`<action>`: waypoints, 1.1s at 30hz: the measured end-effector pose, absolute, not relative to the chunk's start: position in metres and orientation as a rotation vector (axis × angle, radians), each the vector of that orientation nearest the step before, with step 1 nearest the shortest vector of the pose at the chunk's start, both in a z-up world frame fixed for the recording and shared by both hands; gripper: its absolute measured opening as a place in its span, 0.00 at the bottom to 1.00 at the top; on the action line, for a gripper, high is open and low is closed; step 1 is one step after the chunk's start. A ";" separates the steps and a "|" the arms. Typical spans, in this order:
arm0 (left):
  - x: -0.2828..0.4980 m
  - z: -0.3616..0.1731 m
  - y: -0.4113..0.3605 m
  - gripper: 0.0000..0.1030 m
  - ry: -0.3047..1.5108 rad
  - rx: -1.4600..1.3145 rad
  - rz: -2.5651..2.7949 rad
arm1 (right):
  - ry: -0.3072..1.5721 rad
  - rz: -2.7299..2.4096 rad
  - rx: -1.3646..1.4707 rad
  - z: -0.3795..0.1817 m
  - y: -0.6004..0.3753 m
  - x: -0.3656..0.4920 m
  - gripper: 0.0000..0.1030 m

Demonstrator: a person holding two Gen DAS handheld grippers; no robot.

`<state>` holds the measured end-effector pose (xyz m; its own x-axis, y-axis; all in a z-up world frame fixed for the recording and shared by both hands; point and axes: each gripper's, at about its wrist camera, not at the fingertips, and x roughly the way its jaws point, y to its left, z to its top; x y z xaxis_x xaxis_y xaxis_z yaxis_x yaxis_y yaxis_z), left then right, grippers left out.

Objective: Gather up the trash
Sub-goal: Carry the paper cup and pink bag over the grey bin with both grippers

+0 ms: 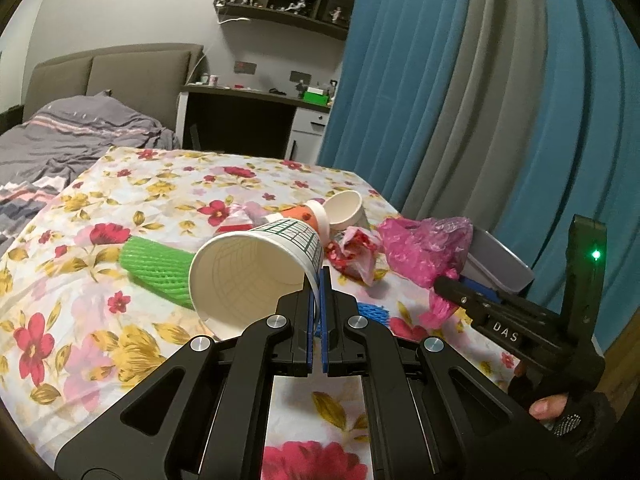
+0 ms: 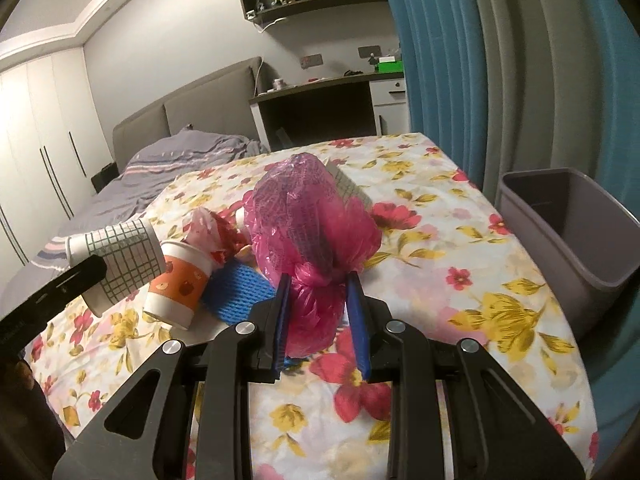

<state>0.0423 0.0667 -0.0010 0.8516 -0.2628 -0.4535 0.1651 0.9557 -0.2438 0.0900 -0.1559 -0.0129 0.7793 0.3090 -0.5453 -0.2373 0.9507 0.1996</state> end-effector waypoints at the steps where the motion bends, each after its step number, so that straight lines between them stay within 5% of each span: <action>1: 0.043 0.000 0.063 0.02 0.504 -0.195 -0.233 | 0.608 0.292 0.124 -0.012 -0.159 0.089 0.27; 12: 0.057 0.019 0.013 0.02 0.491 -0.138 -0.339 | 0.557 0.204 0.130 0.007 -0.211 0.087 0.27; 33: 0.158 0.049 -0.200 0.02 0.497 -0.050 -0.709 | 0.512 -0.169 0.183 0.005 -0.378 0.134 0.27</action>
